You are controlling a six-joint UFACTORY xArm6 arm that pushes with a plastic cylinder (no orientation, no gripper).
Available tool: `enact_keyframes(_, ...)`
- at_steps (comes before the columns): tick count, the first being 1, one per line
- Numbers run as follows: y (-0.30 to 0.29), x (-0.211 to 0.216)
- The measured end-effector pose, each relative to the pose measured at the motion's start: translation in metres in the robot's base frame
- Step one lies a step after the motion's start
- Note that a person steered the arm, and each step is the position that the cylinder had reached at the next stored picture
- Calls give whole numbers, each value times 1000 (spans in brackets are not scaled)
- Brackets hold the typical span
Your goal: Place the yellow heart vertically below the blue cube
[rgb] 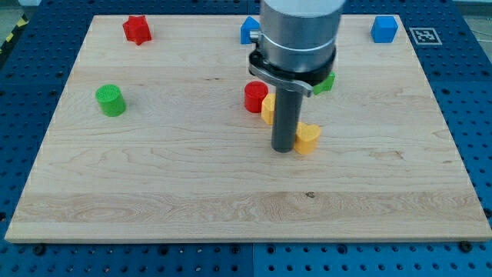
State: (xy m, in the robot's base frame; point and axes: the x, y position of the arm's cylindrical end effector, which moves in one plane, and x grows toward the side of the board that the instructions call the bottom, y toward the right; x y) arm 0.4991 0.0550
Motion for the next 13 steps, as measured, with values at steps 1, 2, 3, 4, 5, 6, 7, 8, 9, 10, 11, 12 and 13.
enact_keyframes(1, 26, 0)
enact_keyframes(2, 54, 0)
enact_keyframes(3, 73, 0)
enact_keyframes(4, 75, 0)
enact_keyframes(5, 64, -4)
enact_keyframes(6, 82, -6)
enact_keyframes(7, 105, -7)
enact_keyframes(8, 109, -8)
enact_keyframes(9, 90, -16)
enact_keyframes(10, 101, -38)
enact_keyframes(11, 121, -44)
enact_keyframes(12, 125, -44)
enact_keyframes(13, 134, -45)
